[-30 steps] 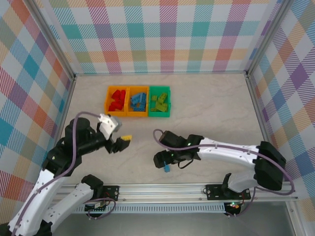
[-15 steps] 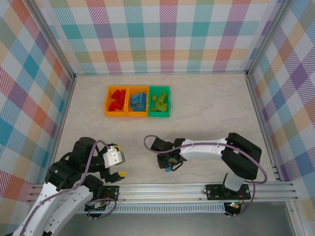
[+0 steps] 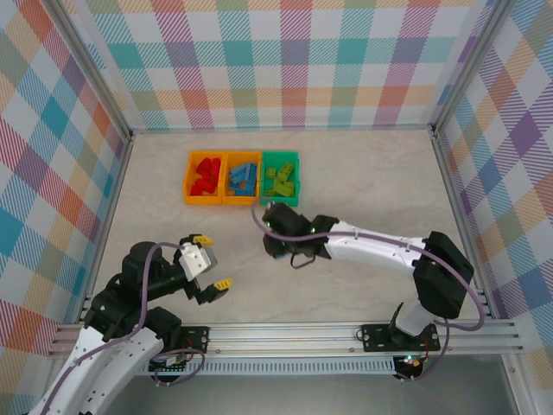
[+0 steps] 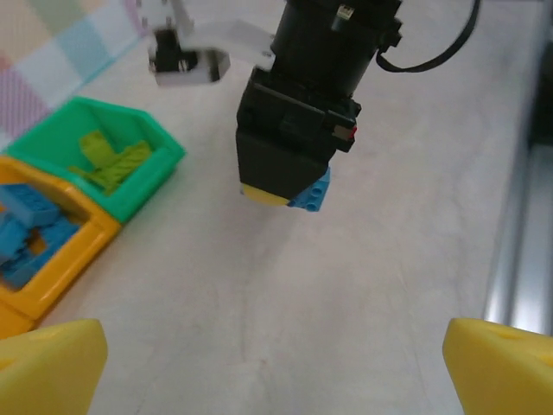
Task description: Sort the legos into containers by color
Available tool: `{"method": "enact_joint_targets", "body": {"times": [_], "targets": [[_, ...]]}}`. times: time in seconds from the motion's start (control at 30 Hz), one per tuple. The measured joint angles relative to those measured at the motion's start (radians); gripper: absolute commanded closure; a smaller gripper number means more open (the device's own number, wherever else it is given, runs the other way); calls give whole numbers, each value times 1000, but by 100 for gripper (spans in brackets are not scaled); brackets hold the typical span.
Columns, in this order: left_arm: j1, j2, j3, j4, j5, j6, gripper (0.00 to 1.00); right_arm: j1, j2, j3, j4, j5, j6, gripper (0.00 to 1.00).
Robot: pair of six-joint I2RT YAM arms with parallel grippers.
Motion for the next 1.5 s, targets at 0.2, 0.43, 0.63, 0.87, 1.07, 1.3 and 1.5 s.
{"method": "enact_joint_targets", "body": {"times": [0.2,0.43,0.63,0.87,1.07,1.3,1.5], "targets": [[0,23,-47,151,-306,-199,0,-145,189,232,159,-29,-127,78],[1,56,-78,182,-484,-306,0,-226,467,520,184,-69,-206,77],[1,85,-78,202,-513,-318,0,-242,661,805,139,-114,-232,68],[2,95,-91,241,-537,-400,0,-242,820,1094,-18,-144,-260,55],[5,148,-171,364,-678,-588,0,-242,739,984,-58,-141,-311,53],[79,324,-199,508,-822,-661,0,-263,233,369,59,-76,-359,36],[153,474,-254,674,-887,-632,0,-346,-331,-142,237,84,-368,1]]}}
